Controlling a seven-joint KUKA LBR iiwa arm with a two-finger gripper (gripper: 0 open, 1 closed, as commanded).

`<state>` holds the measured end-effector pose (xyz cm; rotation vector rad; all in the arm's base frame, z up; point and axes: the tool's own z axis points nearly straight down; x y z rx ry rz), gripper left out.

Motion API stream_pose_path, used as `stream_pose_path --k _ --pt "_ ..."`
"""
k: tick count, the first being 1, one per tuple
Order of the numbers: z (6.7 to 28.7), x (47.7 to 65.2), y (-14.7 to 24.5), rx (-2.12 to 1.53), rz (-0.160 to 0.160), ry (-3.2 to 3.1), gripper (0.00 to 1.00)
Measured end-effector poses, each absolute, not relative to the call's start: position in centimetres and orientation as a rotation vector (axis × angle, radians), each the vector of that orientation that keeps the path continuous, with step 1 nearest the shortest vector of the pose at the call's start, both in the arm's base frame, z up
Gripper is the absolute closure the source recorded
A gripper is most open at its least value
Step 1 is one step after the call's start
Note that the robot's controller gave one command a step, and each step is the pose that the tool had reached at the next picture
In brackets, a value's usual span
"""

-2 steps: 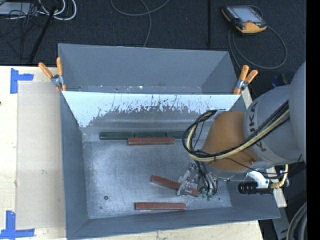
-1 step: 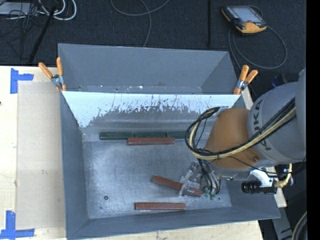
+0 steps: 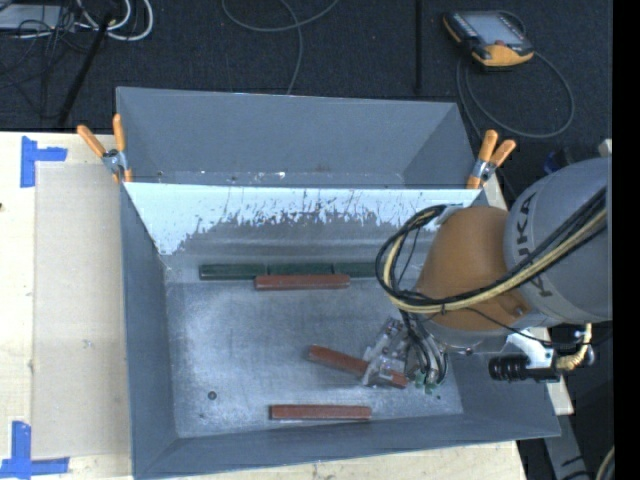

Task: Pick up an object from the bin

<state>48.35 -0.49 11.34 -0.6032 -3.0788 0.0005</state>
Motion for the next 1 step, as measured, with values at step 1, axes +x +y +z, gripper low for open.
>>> stream_pose_path --k 1 --pt "12.88 48.4 -0.5 -0.604 0.0 -3.08 1.0"
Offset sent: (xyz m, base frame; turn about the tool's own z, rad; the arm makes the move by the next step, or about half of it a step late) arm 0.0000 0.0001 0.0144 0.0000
